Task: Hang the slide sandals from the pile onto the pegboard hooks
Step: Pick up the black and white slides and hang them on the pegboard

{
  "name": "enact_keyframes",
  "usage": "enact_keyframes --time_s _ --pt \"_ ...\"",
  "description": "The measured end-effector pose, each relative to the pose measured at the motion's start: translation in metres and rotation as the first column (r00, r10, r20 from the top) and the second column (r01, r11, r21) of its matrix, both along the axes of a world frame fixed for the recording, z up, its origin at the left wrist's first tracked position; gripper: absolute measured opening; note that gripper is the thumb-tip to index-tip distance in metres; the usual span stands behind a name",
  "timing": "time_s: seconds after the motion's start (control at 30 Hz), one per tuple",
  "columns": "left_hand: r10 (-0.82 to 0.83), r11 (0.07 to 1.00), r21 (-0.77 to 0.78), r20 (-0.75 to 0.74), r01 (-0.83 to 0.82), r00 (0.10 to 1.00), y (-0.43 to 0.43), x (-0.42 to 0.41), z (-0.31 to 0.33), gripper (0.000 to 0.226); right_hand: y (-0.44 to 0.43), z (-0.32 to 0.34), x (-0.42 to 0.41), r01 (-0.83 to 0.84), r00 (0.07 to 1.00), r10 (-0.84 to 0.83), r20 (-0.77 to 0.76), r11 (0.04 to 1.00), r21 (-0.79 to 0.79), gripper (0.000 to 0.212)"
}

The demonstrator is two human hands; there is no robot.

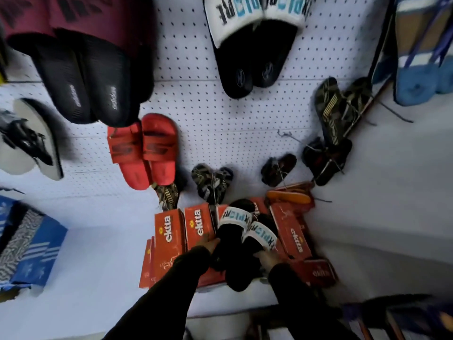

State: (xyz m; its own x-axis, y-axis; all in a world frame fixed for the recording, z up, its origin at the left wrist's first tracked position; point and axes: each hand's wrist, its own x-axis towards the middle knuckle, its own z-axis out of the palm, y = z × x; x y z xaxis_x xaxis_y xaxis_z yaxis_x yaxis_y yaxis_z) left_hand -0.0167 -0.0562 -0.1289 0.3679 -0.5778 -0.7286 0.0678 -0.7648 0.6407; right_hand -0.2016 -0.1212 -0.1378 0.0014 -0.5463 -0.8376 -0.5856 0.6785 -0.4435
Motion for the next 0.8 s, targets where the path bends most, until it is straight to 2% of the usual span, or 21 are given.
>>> enact_keyframes --time_s 0.07,0.17,0.27,0.4,0.47,0.6,0.73,0.8 --pt "-0.058 0.998 0.040 0.049 0.056 0.997 0.003 -0.008 -0.009 0.057 0.010 -0.013 0.000 0.007 0.997 -0.019 0.079 0.989 0.145 0.045" --pt "-0.098 0.994 0.049 0.117 0.093 0.988 0.010 -0.009 -0.017 0.055 0.022 -0.018 -0.004 0.090 0.987 -0.118 0.110 0.969 0.230 0.042" --pt "-0.066 0.997 0.052 0.049 0.064 0.997 0.013 -0.007 -0.023 0.050 0.021 -0.021 -0.015 0.134 0.979 -0.155 0.133 0.979 0.152 0.051" --pt "0.023 0.999 0.037 -0.049 -0.022 0.999 0.020 -0.009 -0.018 0.047 0.021 -0.015 -0.025 0.301 0.911 -0.331 0.244 0.941 0.153 0.054" --pt "0.093 0.996 0.020 -0.108 -0.091 0.990 0.025 -0.012 -0.013 0.049 0.018 -0.005 -0.027 0.323 0.889 -0.353 0.290 0.935 0.148 0.053" --pt "0.161 0.982 -0.073 -0.149 -0.173 0.976 0.029 -0.015 0.011 0.046 0.008 0.024 -0.030 0.261 0.895 -0.255 0.367 0.965 0.034 0.055" --pt "0.237 0.938 -0.215 -0.174 -0.272 0.956 0.024 -0.017 0.043 0.048 -0.006 0.054 -0.025 0.358 0.813 -0.265 0.519 0.930 -0.087 0.067" --pt "0.245 0.908 -0.303 -0.175 -0.289 0.954 0.019 -0.016 0.060 0.046 -0.011 0.074 -0.022 0.372 0.795 -0.219 0.566 0.913 -0.169 0.068"
